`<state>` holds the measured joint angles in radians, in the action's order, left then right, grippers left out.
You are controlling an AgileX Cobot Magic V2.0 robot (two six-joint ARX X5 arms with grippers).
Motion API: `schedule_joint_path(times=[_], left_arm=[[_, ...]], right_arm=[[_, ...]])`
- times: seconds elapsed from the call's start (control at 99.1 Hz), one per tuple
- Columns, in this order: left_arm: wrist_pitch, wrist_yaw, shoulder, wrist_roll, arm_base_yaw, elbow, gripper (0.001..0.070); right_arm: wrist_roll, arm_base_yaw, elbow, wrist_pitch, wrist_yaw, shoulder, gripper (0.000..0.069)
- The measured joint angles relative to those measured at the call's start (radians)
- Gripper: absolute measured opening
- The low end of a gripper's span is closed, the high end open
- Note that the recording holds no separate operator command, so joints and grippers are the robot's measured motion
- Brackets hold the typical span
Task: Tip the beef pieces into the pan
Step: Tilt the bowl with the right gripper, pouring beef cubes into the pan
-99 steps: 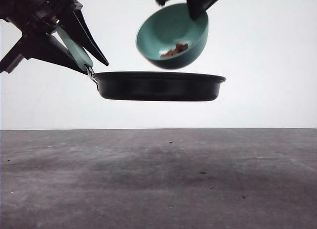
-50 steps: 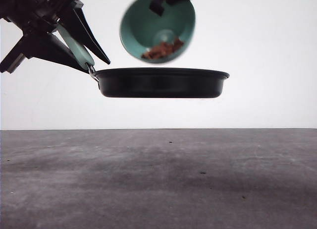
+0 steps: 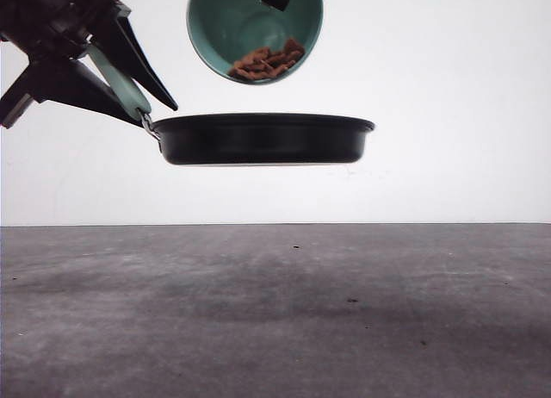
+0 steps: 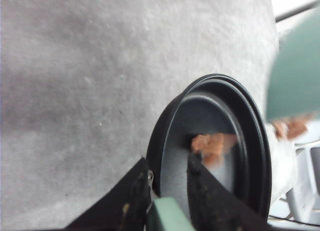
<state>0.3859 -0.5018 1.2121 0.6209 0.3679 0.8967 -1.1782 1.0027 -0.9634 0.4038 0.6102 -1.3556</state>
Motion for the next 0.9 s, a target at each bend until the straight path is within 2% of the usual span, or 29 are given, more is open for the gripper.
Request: schedule_joint_path(times=[0.182,0.404,0.646,0.898], left_arm=[[0.0,-0.026,0.0,0.003,-0.03,0.015,0.0105],[-0.001,-0.028,0.0,0.003,-0.071,0.051,0.0105],[0.005,-0.031,0.0,0.003,-0.073,0.059,0.0105],[0.003,-0.032,0.0,0.003,-0.076,0.066,0.0104]], right_arm=[[-0.047,0.001,0.0,0.016,-0.046,0.0,0.0011],[-0.106,0.0,0.0,0.145,-0.089,0.0,0.0011],[-0.129,-0.003,0.0,0.164,-0.138,0.0,0.0011],[-0.161,-0.021,0.0,0.29,-0.17,0.0,0.0011]])
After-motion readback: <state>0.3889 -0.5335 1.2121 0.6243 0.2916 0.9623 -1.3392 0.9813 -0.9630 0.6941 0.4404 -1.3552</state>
